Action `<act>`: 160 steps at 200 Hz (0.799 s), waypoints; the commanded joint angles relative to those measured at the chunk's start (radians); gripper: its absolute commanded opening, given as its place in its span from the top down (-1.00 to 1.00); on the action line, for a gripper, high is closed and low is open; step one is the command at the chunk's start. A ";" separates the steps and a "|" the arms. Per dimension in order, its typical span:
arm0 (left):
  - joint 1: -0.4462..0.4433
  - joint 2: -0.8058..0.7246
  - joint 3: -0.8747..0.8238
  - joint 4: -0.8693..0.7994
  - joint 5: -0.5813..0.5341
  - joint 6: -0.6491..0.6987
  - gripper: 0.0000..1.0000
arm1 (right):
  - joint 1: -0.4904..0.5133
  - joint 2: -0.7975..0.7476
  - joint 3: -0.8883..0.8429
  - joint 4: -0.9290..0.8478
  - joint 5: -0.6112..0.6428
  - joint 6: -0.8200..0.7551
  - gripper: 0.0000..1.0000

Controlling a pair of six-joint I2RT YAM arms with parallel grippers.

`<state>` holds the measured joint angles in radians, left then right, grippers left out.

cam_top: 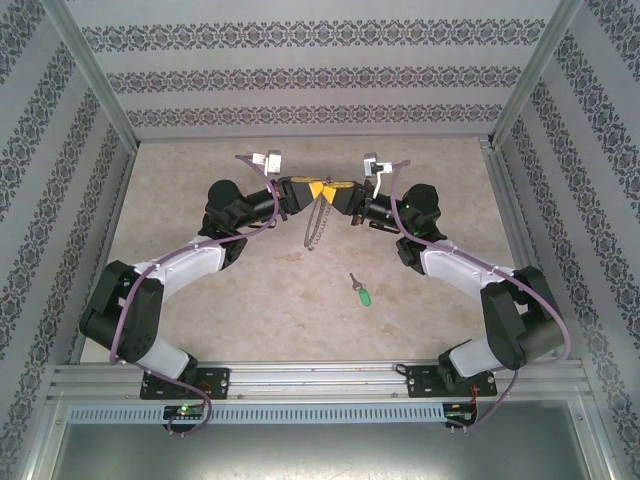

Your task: Put the keys on the keyring

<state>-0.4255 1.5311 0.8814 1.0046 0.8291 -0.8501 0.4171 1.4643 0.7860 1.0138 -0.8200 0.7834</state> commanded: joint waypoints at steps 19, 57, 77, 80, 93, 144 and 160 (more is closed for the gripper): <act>-0.020 0.023 0.014 0.102 0.043 -0.023 0.70 | 0.014 0.000 0.028 0.048 -0.009 0.000 1.00; -0.025 0.025 0.013 0.078 0.050 0.003 1.00 | 0.010 0.002 0.033 0.050 -0.007 0.014 1.00; -0.025 0.020 0.011 0.059 0.045 0.020 1.00 | 0.007 -0.001 0.033 0.049 -0.008 0.019 1.00; -0.024 0.018 0.010 0.059 0.043 0.022 1.00 | 0.007 -0.001 0.033 0.049 -0.008 0.020 1.00; -0.025 0.018 0.011 0.053 0.040 0.027 1.00 | 0.005 -0.005 0.031 0.050 -0.010 0.020 1.00; -0.024 -0.008 0.006 0.010 -0.003 0.070 0.37 | 0.001 -0.010 0.030 0.043 -0.008 0.017 1.00; -0.024 -0.017 0.007 -0.004 -0.001 0.080 0.37 | -0.001 -0.011 0.027 0.044 -0.008 0.017 1.00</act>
<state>-0.4377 1.5448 0.8818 1.0241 0.8276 -0.8116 0.4152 1.4643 0.7876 1.0111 -0.8177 0.8093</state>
